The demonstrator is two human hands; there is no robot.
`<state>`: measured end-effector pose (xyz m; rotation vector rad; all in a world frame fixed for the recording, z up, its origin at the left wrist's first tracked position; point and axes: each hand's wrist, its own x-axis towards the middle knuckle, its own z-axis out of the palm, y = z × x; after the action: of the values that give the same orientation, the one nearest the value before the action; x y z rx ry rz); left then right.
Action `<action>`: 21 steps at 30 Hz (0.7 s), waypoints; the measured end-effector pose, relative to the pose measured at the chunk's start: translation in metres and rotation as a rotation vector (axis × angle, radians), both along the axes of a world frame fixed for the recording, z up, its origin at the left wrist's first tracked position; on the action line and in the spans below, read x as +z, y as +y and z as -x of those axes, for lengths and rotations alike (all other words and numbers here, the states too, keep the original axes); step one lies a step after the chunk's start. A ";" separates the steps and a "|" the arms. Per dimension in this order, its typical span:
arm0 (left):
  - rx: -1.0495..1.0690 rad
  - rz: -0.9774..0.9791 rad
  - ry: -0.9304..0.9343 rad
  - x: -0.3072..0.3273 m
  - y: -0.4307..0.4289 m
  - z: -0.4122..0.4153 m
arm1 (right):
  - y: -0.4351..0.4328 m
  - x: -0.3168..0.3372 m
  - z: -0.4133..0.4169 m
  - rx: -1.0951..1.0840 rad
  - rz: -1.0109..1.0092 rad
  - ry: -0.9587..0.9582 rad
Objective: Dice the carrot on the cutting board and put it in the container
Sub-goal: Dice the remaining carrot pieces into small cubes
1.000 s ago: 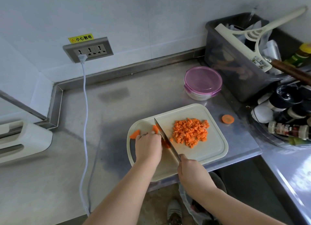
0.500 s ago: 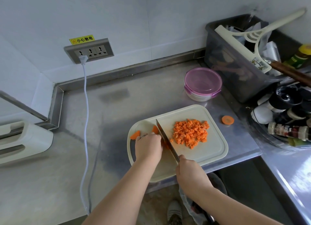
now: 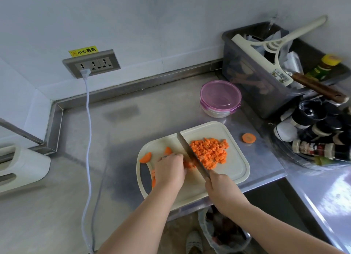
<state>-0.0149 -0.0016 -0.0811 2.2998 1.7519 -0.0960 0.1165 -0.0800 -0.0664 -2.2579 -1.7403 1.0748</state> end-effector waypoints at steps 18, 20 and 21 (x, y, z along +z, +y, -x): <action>0.257 -0.276 -0.697 0.037 0.034 0.012 | 0.009 0.029 -0.055 0.179 -0.269 -0.411; 0.011 -0.269 -0.573 0.042 0.037 0.004 | 0.009 0.029 -0.056 0.193 -0.275 -0.429; -0.105 -0.229 -0.475 0.044 0.038 -0.002 | 0.009 0.029 -0.056 0.199 -0.280 -0.434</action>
<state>-0.0129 0.0360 -0.0369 2.3121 1.4575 0.6100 0.1727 -0.0713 -0.0372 -2.2908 -2.1500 0.3350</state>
